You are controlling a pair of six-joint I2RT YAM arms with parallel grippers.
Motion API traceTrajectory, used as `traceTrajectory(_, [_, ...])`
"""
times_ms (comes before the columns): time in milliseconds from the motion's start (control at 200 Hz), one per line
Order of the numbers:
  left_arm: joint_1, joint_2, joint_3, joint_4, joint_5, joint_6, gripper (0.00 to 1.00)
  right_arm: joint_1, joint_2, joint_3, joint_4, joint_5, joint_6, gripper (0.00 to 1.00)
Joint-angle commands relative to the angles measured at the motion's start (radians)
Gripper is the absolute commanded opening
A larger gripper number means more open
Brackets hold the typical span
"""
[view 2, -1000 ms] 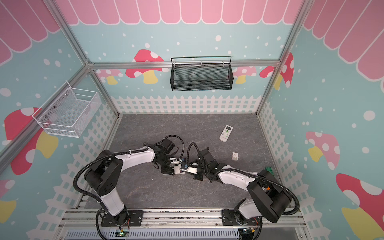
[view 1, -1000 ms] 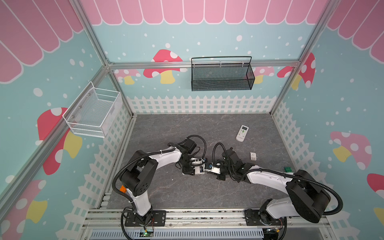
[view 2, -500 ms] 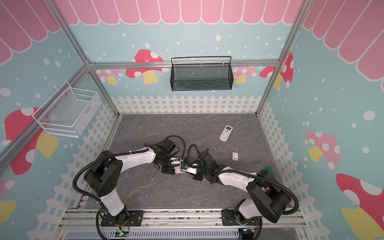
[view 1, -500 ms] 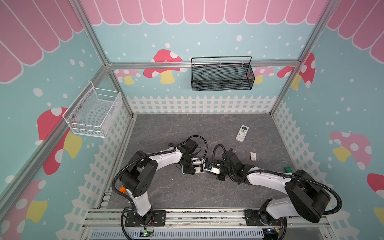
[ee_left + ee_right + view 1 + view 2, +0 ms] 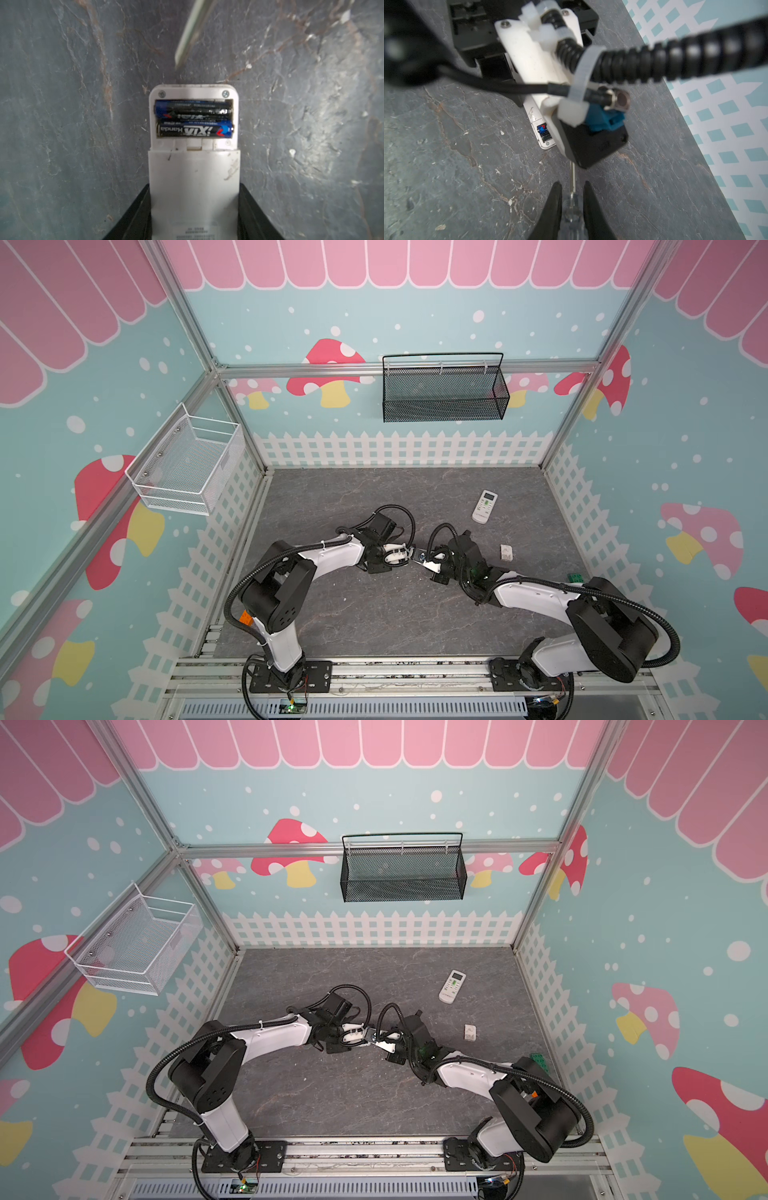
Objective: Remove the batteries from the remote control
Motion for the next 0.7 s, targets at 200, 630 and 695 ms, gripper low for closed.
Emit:
traceTrajectory(200, [-0.006,0.003,-0.007,-0.003,0.031,0.003,0.0,-0.002,0.048,0.096,-0.154,-0.266,-0.086,0.0])
traceTrajectory(630, [-0.005,0.004,-0.006,-0.005,0.031,0.009,0.0,-0.004,0.097,0.116,-0.168,-0.123,-0.128,0.0])
traceTrajectory(695, [-0.006,0.004,-0.006,-0.006,0.031,0.009,0.0,-0.004,0.093,0.116,-0.167,-0.121,-0.131,0.0])
